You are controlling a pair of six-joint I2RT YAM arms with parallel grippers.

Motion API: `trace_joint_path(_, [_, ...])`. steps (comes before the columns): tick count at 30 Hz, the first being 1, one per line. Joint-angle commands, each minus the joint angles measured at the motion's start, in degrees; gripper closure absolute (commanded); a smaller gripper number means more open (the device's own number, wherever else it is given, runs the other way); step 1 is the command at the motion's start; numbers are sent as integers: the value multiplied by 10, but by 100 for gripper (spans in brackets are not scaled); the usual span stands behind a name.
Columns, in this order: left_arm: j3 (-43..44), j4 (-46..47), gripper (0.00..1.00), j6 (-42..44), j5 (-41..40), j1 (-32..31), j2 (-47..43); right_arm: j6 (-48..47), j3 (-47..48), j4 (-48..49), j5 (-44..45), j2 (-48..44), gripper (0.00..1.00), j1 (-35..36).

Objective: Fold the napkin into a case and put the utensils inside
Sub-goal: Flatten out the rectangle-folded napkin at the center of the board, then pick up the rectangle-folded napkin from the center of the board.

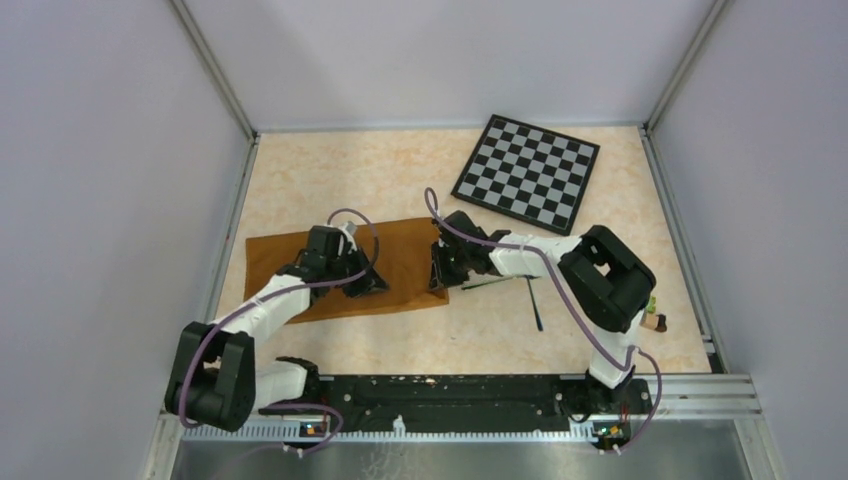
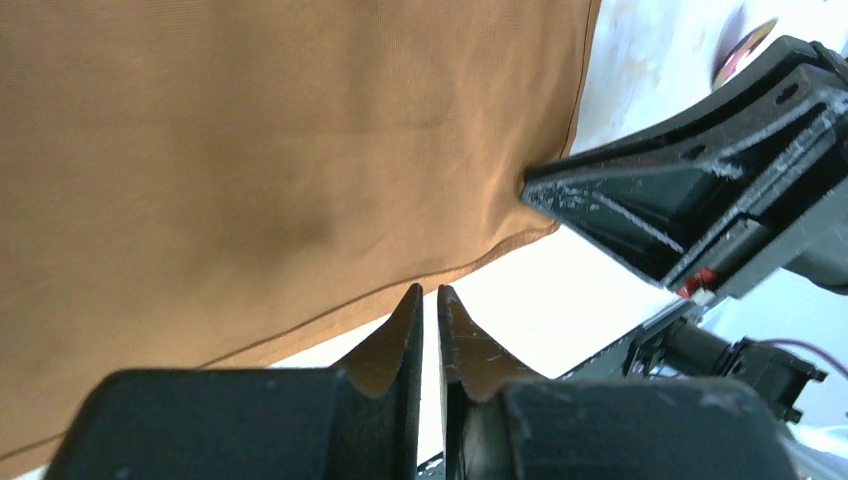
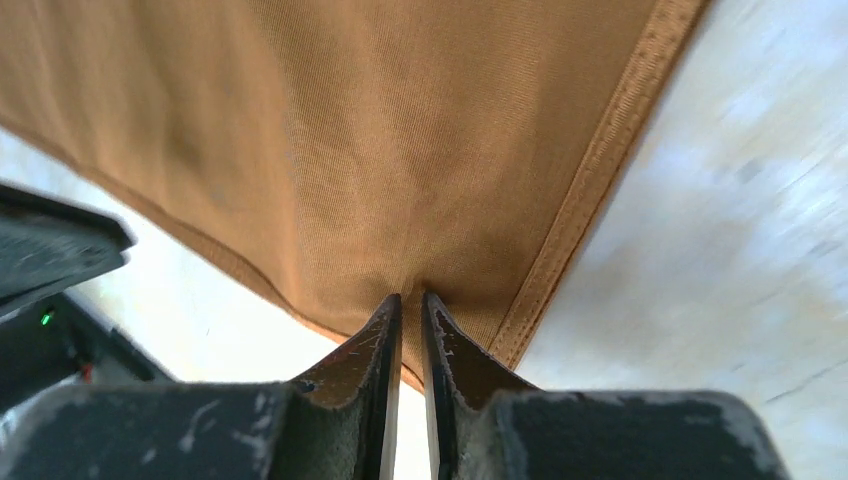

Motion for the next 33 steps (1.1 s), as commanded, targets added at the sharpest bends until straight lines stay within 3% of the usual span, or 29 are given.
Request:
trace_joint_path(1, [35, -23, 85, 44, 20, 50, -27, -92, 45, -64, 128, 58, 87, -31])
trace_joint_path(3, [44, -30, 83, 60, 31, 77, -22, -113, 66, -82, 137, 63, 86, -35])
trace_joint_path(6, [67, -24, 77, 76, 50, 98, 6, -129, 88, -95, 86, 38, 76, -35])
trace_joint_path(10, [106, -14, 73, 87, 101, 97, 72, -116, 136, -134, 63, -15, 47, -42])
trace_joint_path(13, [110, 1, 69, 80, 101, 97, 70, -111, 235, -261, 105, 23, 31, -49])
trace_joint_path(16, [113, -5, 64, 84, 92, 97, 50, -109, 320, -349, 135, 80, 29, -46])
trace_joint_path(26, [115, -83, 30, 140, 38, 98, -41, -146, 460, -423, 190, 183, 25, -31])
trace_joint_path(33, [127, -112, 21, 156, 10, 98, -94, -151, 503, -437, 199, 237, 24, -23])
